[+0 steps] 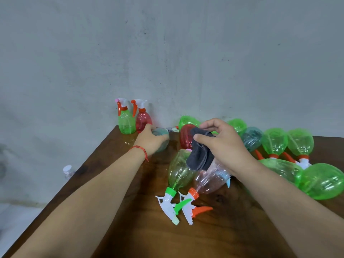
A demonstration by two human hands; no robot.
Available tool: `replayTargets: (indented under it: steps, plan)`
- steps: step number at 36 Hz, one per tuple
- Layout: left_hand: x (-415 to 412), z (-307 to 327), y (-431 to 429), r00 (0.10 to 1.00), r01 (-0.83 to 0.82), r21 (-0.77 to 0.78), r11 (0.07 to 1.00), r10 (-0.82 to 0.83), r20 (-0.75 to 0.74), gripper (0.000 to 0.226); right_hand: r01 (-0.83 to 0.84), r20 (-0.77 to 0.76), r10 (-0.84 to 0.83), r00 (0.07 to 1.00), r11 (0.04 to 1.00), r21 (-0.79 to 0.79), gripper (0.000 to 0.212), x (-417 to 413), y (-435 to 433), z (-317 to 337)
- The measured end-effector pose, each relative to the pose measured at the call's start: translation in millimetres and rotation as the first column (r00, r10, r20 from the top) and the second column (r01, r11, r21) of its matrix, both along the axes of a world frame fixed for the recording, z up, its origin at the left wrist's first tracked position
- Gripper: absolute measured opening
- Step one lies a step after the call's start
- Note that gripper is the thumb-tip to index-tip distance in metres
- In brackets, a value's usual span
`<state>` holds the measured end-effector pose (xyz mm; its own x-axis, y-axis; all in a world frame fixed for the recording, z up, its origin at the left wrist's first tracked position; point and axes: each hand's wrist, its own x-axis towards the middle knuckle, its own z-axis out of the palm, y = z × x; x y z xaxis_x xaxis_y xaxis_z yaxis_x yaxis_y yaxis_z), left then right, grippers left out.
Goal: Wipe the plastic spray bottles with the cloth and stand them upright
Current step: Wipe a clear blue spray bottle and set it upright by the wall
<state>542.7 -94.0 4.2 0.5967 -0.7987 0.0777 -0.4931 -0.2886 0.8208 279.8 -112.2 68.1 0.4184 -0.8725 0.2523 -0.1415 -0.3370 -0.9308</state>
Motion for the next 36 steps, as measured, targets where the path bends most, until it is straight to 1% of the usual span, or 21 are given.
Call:
replayTargets:
  steps: [2,4,7,10,12,15,17,19,21,23,25,26,29,31,36]
  plan:
    - [-20.4,10.1,15.5,0.991,-0.014,-0.159,0.987,-0.008,-0.136,0.06,0.009,0.043,-0.009,0.999,1.0,-0.001,0.024,-5.9,5.3,1.6]
    - [-47.5,20.2,34.4,0.973,-0.046,-0.329,0.943,-0.033,-0.229,0.064,0.019,0.091,-0.017,0.996,1.0,-0.02,0.025,-13.0,10.5,2.4]
    - [-94.4,31.5,64.0,0.961,-0.031,-0.488,0.872,-0.108,-0.253,0.066,0.053,0.162,-0.047,0.986,0.998,-0.038,0.024,-25.0,18.1,-2.0]
    - [-144.3,36.2,87.2,0.942,0.027,-0.574,0.818,-0.213,-0.259,0.062,0.118,0.264,-0.108,0.958,0.993,-0.023,0.022,-38.0,28.6,-13.0]
    - [-173.2,33.3,98.0,0.929,0.088,-0.58,0.81,-0.277,-0.246,0.067,0.164,0.315,-0.156,0.936,0.986,0.0,0.018,-46.7,34.2,-21.3]
    - [-193.0,18.2,101.7,0.889,0.187,-0.579,0.794,-0.388,-0.244,0.081,0.151,0.412,-0.171,0.895,0.985,0.081,0.016,-64.1,32.9,-32.5]
    - [-193.7,12.9,98.6,0.886,0.233,-0.562,0.793,-0.412,-0.214,0.081,0.122,0.45,-0.158,0.879,0.987,0.109,0.016,-78.1,28.4,-36.9]
    - [-191.4,11.1,90.9,0.878,0.278,-0.548,0.789,-0.44,-0.188,0.077,0.089,0.454,-0.134,0.881,0.989,0.118,0.016,-90.7,21.5,-40.7]
    - [-189.0,11.3,83.3,0.89,0.302,-0.539,0.786,-0.435,-0.136,0.078,0.039,0.456,-0.09,0.886,0.992,0.121,0.018,-99.2,15.0,-43.1]
    - [-186.6,8.3,76.1,0.906,0.315,-0.53,0.787,-0.416,-0.079,0.093,-0.021,0.459,-0.042,0.887,0.991,0.131,0.02,-103.2,8.7,-45.6]
    - [-184.9,4.9,73.1,0.9,0.336,-0.51,0.791,-0.429,-0.073,0.113,-0.084,0.466,0.002,0.885,0.984,0.156,0.025,-102.8,3.4,-50.3]
    - [-184.0,4.0,73.5,0.894,0.362,-0.495,0.79,-0.445,-0.056,0.118,-0.109,0.467,0.022,0.884,0.981,0.16,0.028,-102.3,1.8,-53.7]
    - [-178.4,3.5,77.2,0.87,0.454,-0.44,0.775,-0.491,0.033,0.109,-0.12,0.401,0.078,0.913,0.99,0.08,0.032,-101.3,3.4,-61.2]
    - [-176.4,6.2,83.2,0.851,0.497,-0.415,0.762,-0.522,0.06,0.108,-0.097,0.355,0.085,0.931,0.995,0.018,0.033,-104.5,7.9,-62.6]
    - [-180.9,0.6,100.1,0.781,0.608,-0.365,0.705,-0.613,0.117,0.113,-0.005,0.368,0.028,0.929,0.998,-0.063,0.03,-116.9,19.2,-67.1]
